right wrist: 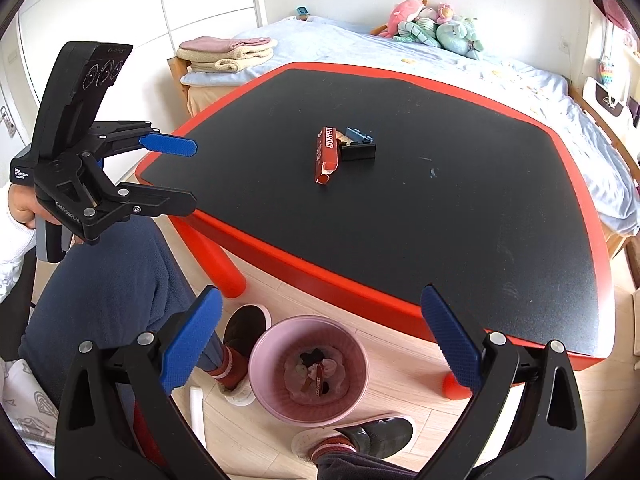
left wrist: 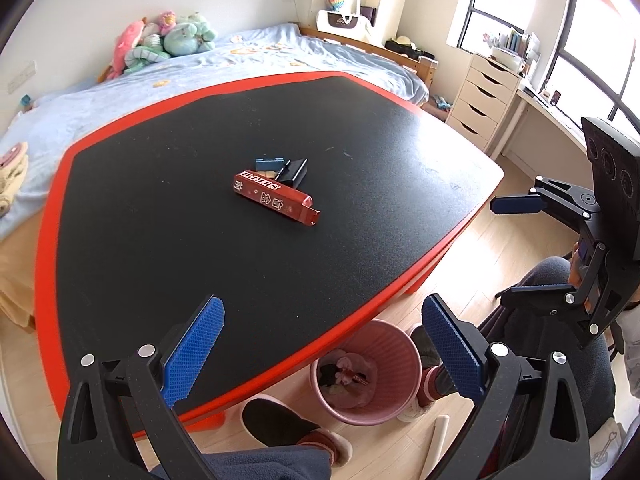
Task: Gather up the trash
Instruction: 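Move both grippers back over the table toward the remaining red box, then grasp the red SURPRISE box with the left gripper, then carry the red box over the wastebasket with the left gripper, then open the left gripper to drop the red box into the wastebasket, then move both grippers back toward the wooden clothespin and blue clip, then grasp the blue clip with the right gripper while the left gripper grasps the wooden clothespin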
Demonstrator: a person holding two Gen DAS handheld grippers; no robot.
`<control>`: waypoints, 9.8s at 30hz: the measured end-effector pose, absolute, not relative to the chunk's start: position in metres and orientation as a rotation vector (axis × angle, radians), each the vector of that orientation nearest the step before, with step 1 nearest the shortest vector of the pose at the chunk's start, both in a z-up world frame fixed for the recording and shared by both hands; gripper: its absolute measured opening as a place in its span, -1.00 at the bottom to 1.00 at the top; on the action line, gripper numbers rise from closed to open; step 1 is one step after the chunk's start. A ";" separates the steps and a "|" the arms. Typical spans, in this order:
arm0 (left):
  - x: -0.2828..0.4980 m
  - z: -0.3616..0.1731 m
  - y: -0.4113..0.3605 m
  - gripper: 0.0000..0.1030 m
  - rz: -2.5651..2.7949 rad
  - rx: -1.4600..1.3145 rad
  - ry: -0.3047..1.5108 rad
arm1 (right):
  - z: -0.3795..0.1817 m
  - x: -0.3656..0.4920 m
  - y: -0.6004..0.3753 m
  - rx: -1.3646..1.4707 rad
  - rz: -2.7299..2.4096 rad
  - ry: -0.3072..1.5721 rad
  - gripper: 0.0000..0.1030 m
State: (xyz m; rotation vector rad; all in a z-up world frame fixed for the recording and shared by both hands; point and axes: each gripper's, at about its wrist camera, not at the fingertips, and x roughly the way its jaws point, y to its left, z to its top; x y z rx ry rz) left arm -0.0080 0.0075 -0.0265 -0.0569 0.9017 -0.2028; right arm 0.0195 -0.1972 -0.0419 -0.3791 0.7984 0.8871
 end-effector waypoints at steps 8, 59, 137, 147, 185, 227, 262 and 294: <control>0.013 -0.025 0.016 0.85 -0.196 -0.033 0.894 | -0.036 0.045 -0.179 -0.403 0.885 0.778 0.90; 0.092 -0.069 0.021 0.83 0.086 -0.033 0.914 | -0.056 0.165 -0.112 -0.400 0.865 0.796 0.90; 0.020 -0.018 0.007 -0.69 -0.165 0.003 0.877 | -0.031 0.066 -0.161 -0.408 0.828 0.767 -0.23; -0.023 -0.019 -0.029 -0.69 -0.260 0.030 0.898 | -0.034 0.013 -0.196 -0.405 0.817 0.796 -0.23; -0.041 -0.034 -0.033 0.85 -0.248 -0.027 0.923 | -0.057 -0.009 -0.229 -0.308 0.809 0.877 0.89; 0.107 -0.062 0.039 0.85 -0.212 0.090 0.945 | -0.051 0.178 -0.097 -0.387 0.828 0.826 0.91; 0.140 -0.078 0.038 0.85 -0.254 0.133 0.941 | -0.077 0.224 -0.065 -0.437 0.866 0.827 0.37; 0.147 -0.078 0.029 0.73 -0.465 0.249 0.918 | -0.074 0.225 -0.053 -0.480 0.981 0.776 -0.60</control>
